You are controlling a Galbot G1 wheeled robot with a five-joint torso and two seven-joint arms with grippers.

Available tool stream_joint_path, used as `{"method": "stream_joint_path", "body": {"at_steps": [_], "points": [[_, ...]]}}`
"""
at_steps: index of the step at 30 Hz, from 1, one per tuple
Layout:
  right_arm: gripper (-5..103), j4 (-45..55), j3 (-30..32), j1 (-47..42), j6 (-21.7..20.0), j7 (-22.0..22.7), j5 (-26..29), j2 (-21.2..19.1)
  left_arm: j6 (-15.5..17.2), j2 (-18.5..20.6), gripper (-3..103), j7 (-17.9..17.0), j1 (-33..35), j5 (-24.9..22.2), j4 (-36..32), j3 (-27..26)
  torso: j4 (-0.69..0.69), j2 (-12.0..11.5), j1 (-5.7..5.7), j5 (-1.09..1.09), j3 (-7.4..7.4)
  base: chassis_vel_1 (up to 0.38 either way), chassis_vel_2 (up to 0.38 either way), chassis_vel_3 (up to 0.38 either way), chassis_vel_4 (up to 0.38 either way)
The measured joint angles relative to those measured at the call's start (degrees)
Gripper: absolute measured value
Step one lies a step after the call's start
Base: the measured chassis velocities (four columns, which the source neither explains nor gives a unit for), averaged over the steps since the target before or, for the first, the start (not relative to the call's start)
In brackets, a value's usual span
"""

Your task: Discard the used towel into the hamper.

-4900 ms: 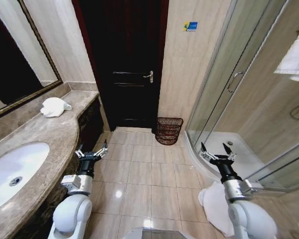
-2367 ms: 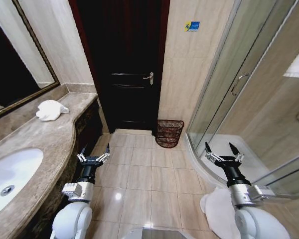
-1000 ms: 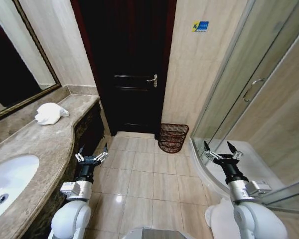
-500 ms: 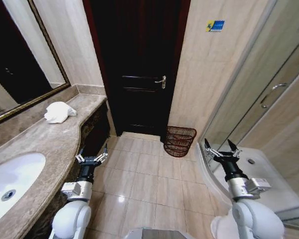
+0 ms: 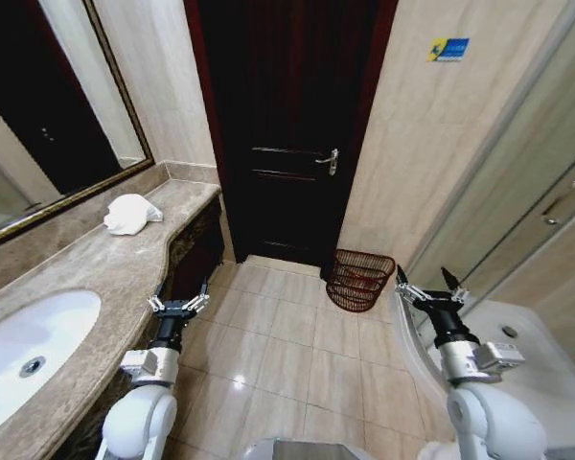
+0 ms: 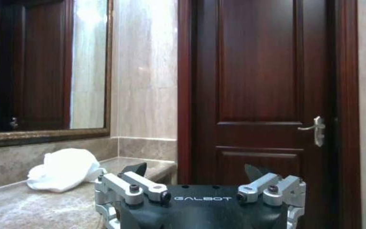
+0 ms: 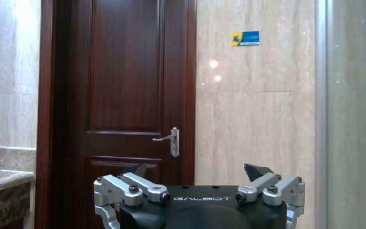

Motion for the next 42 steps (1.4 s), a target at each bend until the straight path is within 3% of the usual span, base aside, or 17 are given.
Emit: {"method": "stream_joint_path", "body": {"at_steps": [42], "points": [[100,-1.9,-0.8,2.8,-1.0,-1.3,0.5,-0.9,0.5,0.2,100,0.0,-0.2,0.5,-0.7,0.0,0.00,0.0,0.00,-0.01,0.00,-0.037,0.132,0.126,-0.037]]}}
